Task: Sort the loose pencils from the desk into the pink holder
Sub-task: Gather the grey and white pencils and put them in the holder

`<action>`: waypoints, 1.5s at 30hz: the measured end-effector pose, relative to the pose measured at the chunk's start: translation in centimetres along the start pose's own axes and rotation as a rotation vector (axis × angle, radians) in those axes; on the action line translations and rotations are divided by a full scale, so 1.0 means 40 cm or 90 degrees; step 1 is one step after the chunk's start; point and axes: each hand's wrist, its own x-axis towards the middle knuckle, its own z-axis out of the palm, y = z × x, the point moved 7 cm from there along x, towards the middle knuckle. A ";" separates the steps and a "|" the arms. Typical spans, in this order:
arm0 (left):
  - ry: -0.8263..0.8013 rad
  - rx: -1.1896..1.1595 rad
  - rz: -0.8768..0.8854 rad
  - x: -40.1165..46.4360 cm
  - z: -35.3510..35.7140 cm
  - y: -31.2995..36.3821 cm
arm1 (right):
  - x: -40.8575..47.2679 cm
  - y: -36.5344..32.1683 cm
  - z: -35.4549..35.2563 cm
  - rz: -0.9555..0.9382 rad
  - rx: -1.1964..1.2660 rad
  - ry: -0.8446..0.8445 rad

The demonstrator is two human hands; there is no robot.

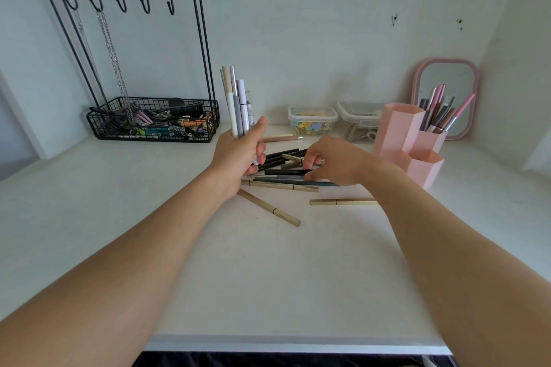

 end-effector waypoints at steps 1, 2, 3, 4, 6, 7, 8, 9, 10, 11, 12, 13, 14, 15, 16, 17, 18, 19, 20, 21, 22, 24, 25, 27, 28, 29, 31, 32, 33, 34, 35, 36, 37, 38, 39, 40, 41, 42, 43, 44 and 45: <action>0.001 0.002 0.001 0.000 0.000 0.000 | 0.000 -0.002 -0.002 -0.001 0.015 0.008; 0.002 0.004 0.002 0.000 0.000 0.000 | 0.001 -0.003 -0.007 -0.001 0.042 0.023; 0.004 0.006 0.004 0.001 -0.001 0.001 | 0.002 -0.004 -0.015 0.001 0.077 0.043; 0.005 0.004 0.008 0.001 -0.001 0.002 | 0.004 -0.004 -0.024 0.003 0.110 0.064; 0.008 -0.013 0.018 -0.001 -0.003 0.007 | 0.005 -0.003 -0.038 0.004 0.158 0.096; 0.011 -0.024 0.024 -0.001 -0.004 0.010 | 0.006 -0.003 -0.041 0.003 0.168 0.102; 0.016 -0.036 0.029 -0.002 -0.006 0.014 | 0.007 -0.002 -0.041 0.001 0.166 0.103; 0.023 -0.049 0.033 -0.003 -0.008 0.017 | 0.007 -0.001 -0.039 0.002 0.158 0.104; 0.031 -0.061 0.035 -0.004 -0.011 0.020 | 0.007 0.001 -0.038 0.005 0.151 0.111; 0.038 -0.072 0.037 -0.004 -0.014 0.021 | 0.007 0.005 -0.042 0.010 0.150 0.127; 0.043 -0.081 0.037 -0.004 -0.015 0.023 | 0.006 0.009 -0.051 0.015 0.161 0.155; 0.042 -0.085 0.037 -0.004 -0.015 0.023 | 0.003 0.015 -0.063 0.023 0.191 0.190; 0.035 -0.084 0.035 -0.005 -0.013 0.023 | 0.000 0.020 -0.075 0.031 0.249 0.222; 0.023 -0.079 0.034 -0.005 -0.011 0.021 | -0.003 0.022 -0.084 0.036 0.326 0.246; 0.006 -0.071 0.030 -0.007 -0.004 0.018 | -0.005 0.022 -0.088 0.039 0.409 0.261; -0.015 -0.062 0.025 -0.009 0.003 0.015 | -0.007 0.017 -0.088 0.035 0.482 0.266; -0.036 -0.053 0.019 -0.012 0.011 0.013 | -0.007 0.008 -0.086 0.026 0.539 0.268; -0.058 -0.046 0.015 -0.015 0.019 0.010 | -0.006 -0.002 -0.083 0.013 0.588 0.267; -0.079 -0.043 0.011 -0.018 0.027 0.008 | -0.005 -0.012 -0.079 0.001 0.634 0.261; -0.096 -0.042 0.010 -0.020 0.033 0.007 | -0.005 -0.022 -0.075 -0.009 0.677 0.249; -0.110 -0.039 0.012 -0.023 0.038 0.008 | -0.006 -0.032 -0.070 -0.018 0.715 0.234; -0.130 -0.028 0.019 -0.025 0.044 0.006 | -0.007 -0.052 -0.061 -0.033 0.770 0.201; -0.138 -0.023 0.021 -0.025 0.048 0.004 | -0.009 -0.060 -0.056 -0.038 0.784 0.189; -0.147 -0.018 0.021 -0.026 0.051 0.002 | -0.012 -0.071 -0.051 -0.047 0.801 0.176; -0.150 -0.012 0.022 -0.026 0.052 0.003 | -0.013 -0.073 -0.051 -0.050 0.807 0.174; -0.152 0.001 0.024 -0.025 0.053 0.001 | -0.014 -0.074 -0.051 -0.050 0.812 0.173; -0.154 0.038 0.027 -0.022 0.054 -0.002 | -0.014 -0.073 -0.053 -0.045 0.822 0.173; -0.150 0.063 0.031 -0.021 0.054 -0.005 | -0.014 -0.072 -0.052 -0.041 0.823 0.172; -0.146 0.091 0.037 -0.021 0.055 -0.007 | -0.013 -0.070 -0.050 -0.035 0.818 0.173; -0.144 0.110 0.042 -0.022 0.056 -0.008 | -0.013 -0.069 -0.048 -0.029 0.808 0.176; -0.144 0.117 0.046 -0.022 0.057 -0.009 | -0.012 -0.069 -0.047 -0.025 0.801 0.180; -0.143 0.117 0.048 -0.022 0.057 -0.009 | -0.011 -0.068 -0.044 -0.021 0.797 0.184; -0.142 0.116 0.047 -0.022 0.057 -0.009 | -0.012 -0.068 -0.042 -0.019 0.794 0.189; -0.143 0.116 0.047 -0.023 0.058 -0.008 | -0.011 -0.066 -0.040 -0.018 0.793 0.196; -0.144 0.116 0.050 -0.022 0.058 -0.008 | -0.011 -0.067 -0.039 -0.019 0.792 0.205; -0.144 0.115 0.053 -0.022 0.059 -0.008 | -0.011 -0.068 -0.038 -0.019 0.792 0.212; -0.139 0.116 0.053 -0.021 0.059 -0.010 | -0.012 -0.071 -0.037 -0.020 0.793 0.216; -0.133 0.119 0.049 -0.021 0.059 -0.010 | -0.012 -0.075 -0.037 -0.023 0.792 0.218; -0.128 0.122 0.047 -0.020 0.059 -0.011 | -0.012 -0.078 -0.036 -0.025 0.788 0.218; -0.125 0.129 0.048 -0.020 0.060 -0.010 | -0.011 -0.078 -0.035 -0.026 0.779 0.218; -0.124 0.138 0.049 -0.021 0.060 -0.008 | -0.010 -0.077 -0.033 -0.024 0.764 0.218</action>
